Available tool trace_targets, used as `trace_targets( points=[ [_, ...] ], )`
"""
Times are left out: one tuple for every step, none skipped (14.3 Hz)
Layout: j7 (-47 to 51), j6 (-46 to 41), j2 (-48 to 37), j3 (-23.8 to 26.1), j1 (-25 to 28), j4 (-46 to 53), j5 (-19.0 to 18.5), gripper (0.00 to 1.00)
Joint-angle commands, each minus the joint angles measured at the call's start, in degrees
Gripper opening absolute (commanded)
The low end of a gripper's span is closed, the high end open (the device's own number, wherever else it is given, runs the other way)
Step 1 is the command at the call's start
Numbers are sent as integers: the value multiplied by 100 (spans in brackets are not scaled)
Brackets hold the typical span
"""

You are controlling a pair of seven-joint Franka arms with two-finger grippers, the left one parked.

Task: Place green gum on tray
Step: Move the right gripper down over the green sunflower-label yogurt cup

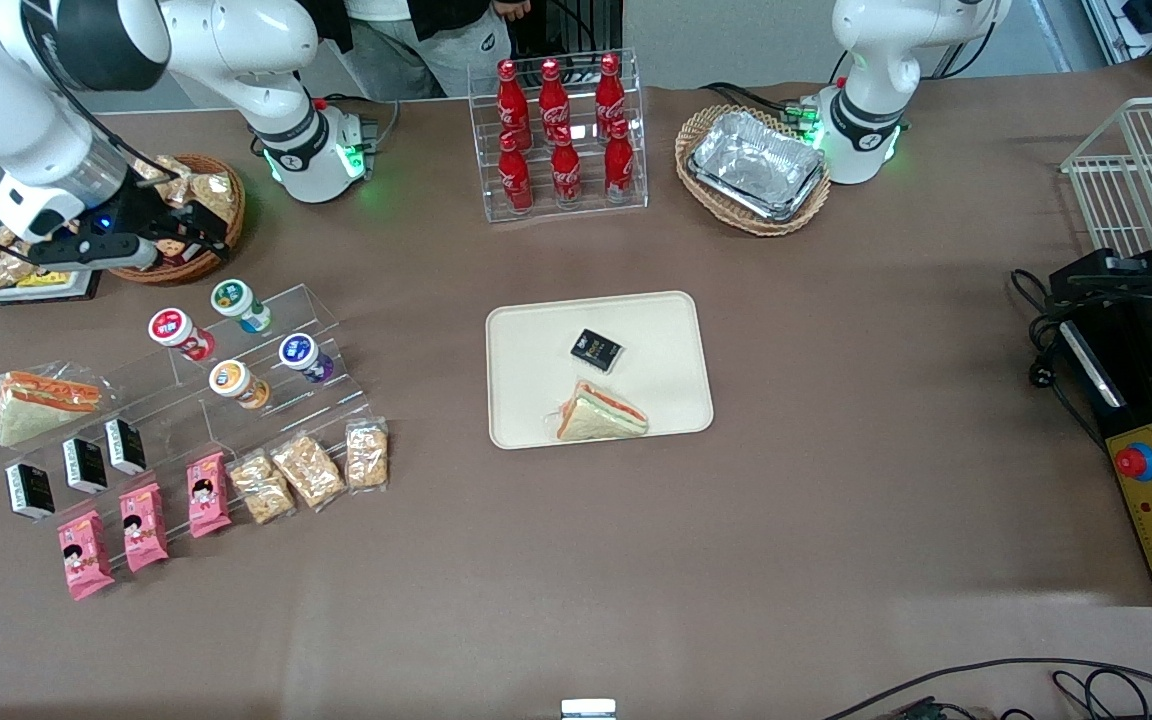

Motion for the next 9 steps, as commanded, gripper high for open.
trace_targets(
  points=[
    [41, 772, 102, -17, -57, -554, 63, 100],
    [41, 939, 225, -17, -57, -625, 63, 100],
    [41, 1097, 348, -17, -57, -695, 63, 100],
    [41, 1255, 454, -9, -57, -766, 63, 100],
    [41, 1413, 550, -17, -57, -827, 63, 100],
    [41, 1511, 656, -17, -48, -854, 63, 100],
    [41, 1546, 770, -17, -48, -863, 63, 100],
    [41, 1590, 858, -9, -57, -872, 63, 100],
    [41, 1591, 946, -17, -57, -872, 63, 100]
  ],
)
